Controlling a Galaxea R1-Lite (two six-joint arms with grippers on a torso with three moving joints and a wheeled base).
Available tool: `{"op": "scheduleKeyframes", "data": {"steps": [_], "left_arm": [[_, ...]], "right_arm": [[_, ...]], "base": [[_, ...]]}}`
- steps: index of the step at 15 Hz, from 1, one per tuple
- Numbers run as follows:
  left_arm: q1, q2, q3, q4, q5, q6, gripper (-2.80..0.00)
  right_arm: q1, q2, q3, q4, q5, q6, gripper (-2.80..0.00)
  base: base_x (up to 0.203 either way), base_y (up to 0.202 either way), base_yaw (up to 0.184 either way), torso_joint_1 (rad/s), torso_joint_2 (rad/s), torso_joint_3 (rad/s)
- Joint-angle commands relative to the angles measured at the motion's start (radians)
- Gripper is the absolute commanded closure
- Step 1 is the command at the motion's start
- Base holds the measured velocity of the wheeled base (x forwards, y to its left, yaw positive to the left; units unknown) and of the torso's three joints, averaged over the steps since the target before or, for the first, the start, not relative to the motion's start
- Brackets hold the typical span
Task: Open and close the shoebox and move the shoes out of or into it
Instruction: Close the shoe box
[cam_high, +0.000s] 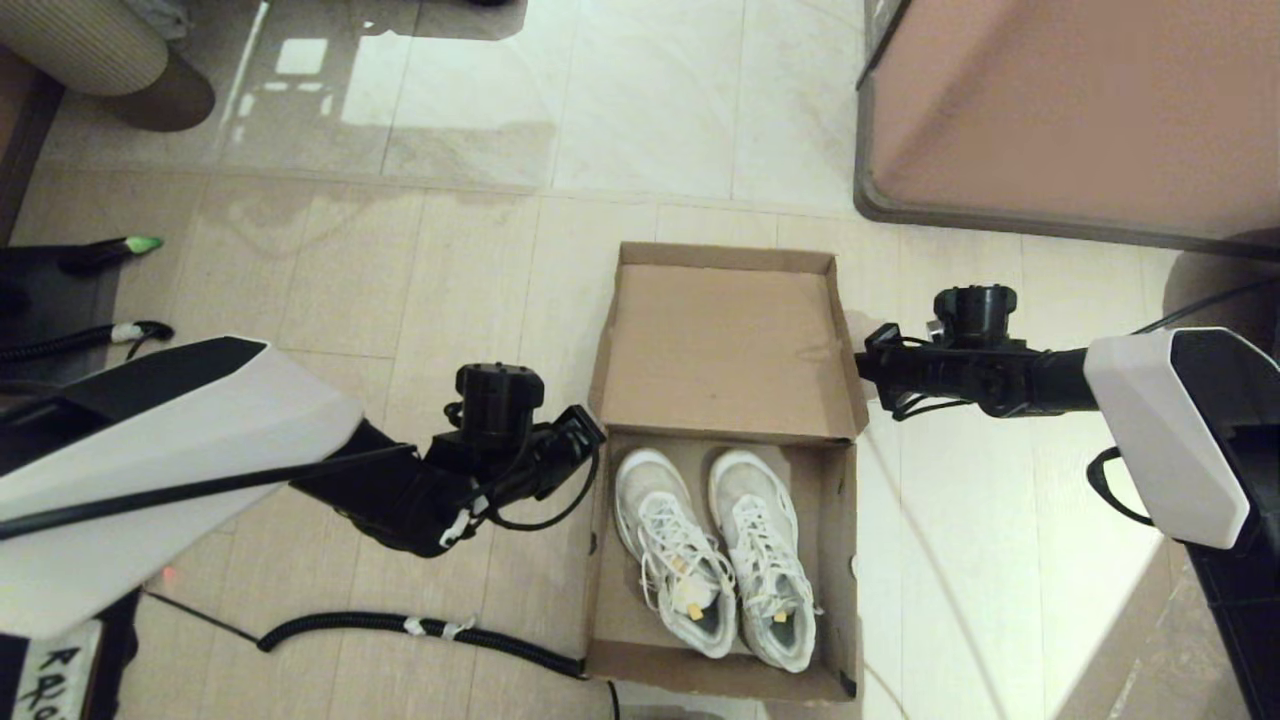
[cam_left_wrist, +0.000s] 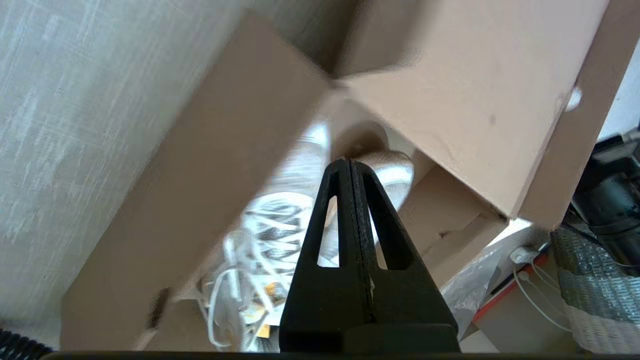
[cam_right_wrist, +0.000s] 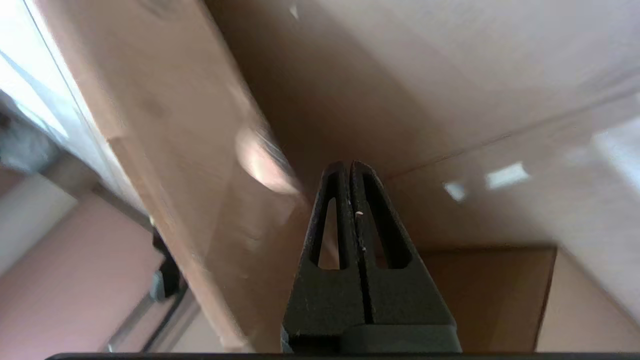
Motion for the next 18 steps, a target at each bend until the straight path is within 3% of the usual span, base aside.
{"op": "scheduleKeyframes", "data": {"steps": [1,5,8,12,18], "left_arm": [[0.0,0.004,-0.001,-0.004,0.0,-0.004,0.0],[-0.008,0.028,-0.004,-0.007,0.0,-0.002,0.0],[-0.029,0.042,-0.009,-0.01,0.0,-0.002,0.0],[-0.04,0.044,-0.01,-0.01,0.0,-0.002,0.0],[-0.043,0.055,-0.009,-0.013,-0.002,0.045,0.0]], "right_arm": [[0.03,0.003,0.001,-0.002,0.003,0.006,0.0],[0.034,0.007,0.005,0.005,0.008,0.026,0.0],[0.029,0.005,0.005,-0.007,0.016,0.147,0.0],[0.028,-0.007,0.005,-0.032,0.027,0.234,0.0],[0.001,-0.043,0.005,-0.08,0.248,0.344,0.0]], "base": [[0.0,0.0,0.0,0.0,0.0,0.0],[0.0,0.0,0.0,0.0,0.0,0.0],[0.0,0.0,0.0,0.0,0.0,0.0],[0.0,0.0,0.0,0.0,0.0,0.0],[0.0,0.0,0.0,0.0,0.0,0.0]]}}
